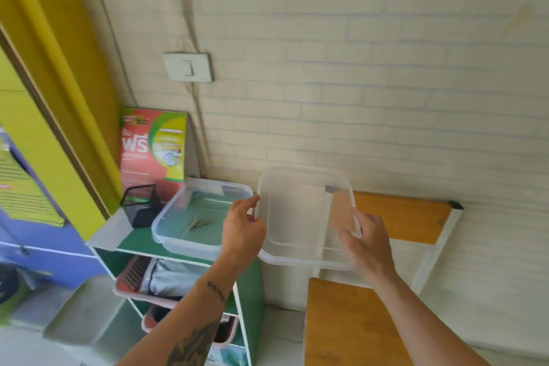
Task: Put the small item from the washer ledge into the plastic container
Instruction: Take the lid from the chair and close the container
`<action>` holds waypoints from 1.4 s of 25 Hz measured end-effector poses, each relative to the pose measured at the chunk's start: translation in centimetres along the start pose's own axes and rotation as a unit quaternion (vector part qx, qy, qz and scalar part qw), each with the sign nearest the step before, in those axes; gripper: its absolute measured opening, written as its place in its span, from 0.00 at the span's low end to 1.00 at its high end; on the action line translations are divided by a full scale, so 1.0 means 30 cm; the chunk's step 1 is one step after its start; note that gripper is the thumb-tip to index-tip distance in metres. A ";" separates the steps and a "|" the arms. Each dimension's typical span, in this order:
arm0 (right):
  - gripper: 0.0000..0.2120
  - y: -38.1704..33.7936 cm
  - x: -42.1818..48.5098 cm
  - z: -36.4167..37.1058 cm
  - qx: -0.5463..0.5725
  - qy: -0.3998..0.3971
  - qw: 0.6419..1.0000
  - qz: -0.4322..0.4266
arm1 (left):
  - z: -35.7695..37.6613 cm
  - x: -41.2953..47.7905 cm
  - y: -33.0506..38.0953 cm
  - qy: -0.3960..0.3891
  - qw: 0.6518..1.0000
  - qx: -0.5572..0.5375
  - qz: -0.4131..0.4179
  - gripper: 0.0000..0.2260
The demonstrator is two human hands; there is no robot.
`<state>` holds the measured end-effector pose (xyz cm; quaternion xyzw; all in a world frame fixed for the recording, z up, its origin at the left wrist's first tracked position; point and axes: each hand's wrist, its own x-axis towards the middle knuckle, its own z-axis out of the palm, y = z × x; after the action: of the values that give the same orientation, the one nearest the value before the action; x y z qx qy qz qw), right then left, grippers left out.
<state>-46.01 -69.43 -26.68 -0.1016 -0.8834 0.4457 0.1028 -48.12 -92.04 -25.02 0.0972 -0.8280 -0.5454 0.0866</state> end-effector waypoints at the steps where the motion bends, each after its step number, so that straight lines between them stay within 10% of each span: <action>1: 0.26 -0.037 0.004 0.041 0.001 -0.005 1.000 -0.002 | -0.049 0.018 -0.016 0.008 1.000 -0.001 -0.006 0.22; 8: 0.30 -0.286 -0.024 0.401 -0.018 -0.056 0.998 0.004 | -0.406 0.217 -0.183 0.024 0.999 0.018 -0.036 0.24; 15: 0.10 -0.459 -0.022 0.649 -0.061 -0.077 0.995 0.033 | -0.597 0.403 -0.313 -0.009 0.997 0.069 -0.019 0.23; 35: 0.21 -0.462 0.014 0.789 -0.180 -0.084 0.979 0.052 | -0.586 0.529 -0.450 -0.089 0.971 0.219 0.032 0.23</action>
<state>-54.08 -95.53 -29.21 -0.1260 -0.9483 0.2909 -0.0154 -58.18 -116.90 -29.99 0.0389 -0.9344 -0.3541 0.0065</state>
